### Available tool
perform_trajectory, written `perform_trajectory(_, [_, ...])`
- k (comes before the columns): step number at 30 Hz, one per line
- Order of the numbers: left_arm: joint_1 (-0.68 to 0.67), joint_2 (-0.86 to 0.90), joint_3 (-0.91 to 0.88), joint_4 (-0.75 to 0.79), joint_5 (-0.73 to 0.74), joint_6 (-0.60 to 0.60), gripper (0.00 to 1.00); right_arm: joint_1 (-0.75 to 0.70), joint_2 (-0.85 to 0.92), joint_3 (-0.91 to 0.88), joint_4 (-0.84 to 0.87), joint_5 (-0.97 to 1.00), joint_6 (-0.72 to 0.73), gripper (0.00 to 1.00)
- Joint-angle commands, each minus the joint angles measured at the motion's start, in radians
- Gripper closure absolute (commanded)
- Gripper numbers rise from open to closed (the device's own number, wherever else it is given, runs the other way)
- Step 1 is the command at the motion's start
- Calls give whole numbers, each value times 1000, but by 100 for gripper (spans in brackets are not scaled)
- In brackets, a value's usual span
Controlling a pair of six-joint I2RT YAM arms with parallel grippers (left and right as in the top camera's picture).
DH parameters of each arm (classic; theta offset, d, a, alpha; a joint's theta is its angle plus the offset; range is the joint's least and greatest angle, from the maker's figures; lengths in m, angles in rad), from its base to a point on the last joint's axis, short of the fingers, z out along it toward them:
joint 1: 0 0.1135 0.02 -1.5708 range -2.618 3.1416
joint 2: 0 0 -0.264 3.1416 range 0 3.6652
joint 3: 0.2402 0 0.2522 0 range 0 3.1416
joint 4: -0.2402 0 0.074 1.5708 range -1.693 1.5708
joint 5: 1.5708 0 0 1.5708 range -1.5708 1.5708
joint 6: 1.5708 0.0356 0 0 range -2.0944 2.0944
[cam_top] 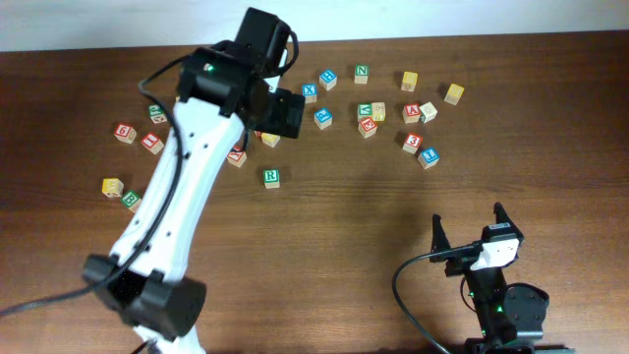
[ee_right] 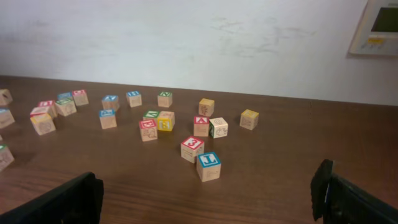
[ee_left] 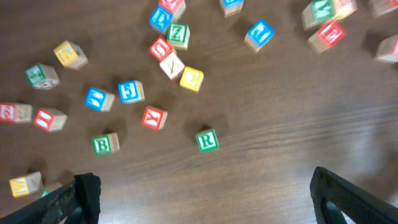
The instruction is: Spell out RSS
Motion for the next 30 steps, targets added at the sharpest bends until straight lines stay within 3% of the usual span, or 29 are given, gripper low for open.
perform_trajectory(1, [-2,-154,-120,59,-11,43,1,5,-7,-5,-4,-26,40,2])
perform_trajectory(5, [4,-335,-394,188,-8,58,1,5,-7,-5,-4,-28,258,2])
perform_trajectory(6, [19,-393,-451,208,-7,58,1,5,-7,-5,-4,-29,378,2])
perform_trajectory(9, [38,-466,-484,210,55,79,1,5,-8,-5,-4,-33,513,2])
perform_trajectory(22, [37,-474,-485,169,56,79,1,5,-7,-5,11,-356,517,2])
perform_trajectory(26, [37,-474,-485,169,56,79,1,5,-6,-5,10,-408,734,2])
perform_trajectory(30, [38,-474,-485,170,56,79,1,5,11,-5,10,-501,737,2])
